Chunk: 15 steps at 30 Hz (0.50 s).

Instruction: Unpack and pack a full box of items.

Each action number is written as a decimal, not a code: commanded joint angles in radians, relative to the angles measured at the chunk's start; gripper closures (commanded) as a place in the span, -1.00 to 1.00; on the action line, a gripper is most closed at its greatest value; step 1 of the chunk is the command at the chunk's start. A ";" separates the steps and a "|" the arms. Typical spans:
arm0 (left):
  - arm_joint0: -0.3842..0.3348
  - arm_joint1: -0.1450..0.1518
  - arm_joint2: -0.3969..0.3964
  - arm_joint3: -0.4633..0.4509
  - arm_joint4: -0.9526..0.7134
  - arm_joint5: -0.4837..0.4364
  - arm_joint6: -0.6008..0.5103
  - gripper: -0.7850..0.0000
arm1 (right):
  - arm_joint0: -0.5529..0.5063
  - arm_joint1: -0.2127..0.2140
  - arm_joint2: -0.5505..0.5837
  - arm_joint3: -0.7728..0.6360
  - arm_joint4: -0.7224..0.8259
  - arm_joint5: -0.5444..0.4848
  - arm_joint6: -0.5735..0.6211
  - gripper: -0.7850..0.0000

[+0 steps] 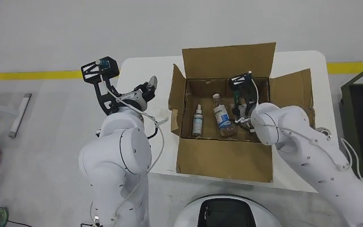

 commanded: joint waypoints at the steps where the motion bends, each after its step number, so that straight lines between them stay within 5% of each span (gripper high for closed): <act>1: 0.000 0.000 0.000 0.000 0.000 0.000 0.000 -1.00 | 0.004 -0.001 0.010 -0.005 0.010 -0.004 0.009 -1.00; 7: 0.000 0.000 0.000 0.000 0.000 0.000 0.000 -1.00 | -0.028 0.012 0.143 -0.139 0.081 -0.043 0.045 -1.00; 10: 0.000 0.000 0.000 0.000 0.000 0.000 0.000 -1.00 | -0.079 0.030 0.303 -0.280 0.143 -0.076 0.093 -1.00; 15: 0.000 0.000 0.000 0.000 0.000 0.000 0.000 -1.00 | -0.173 0.060 0.635 -0.420 0.240 -0.155 0.182 -0.69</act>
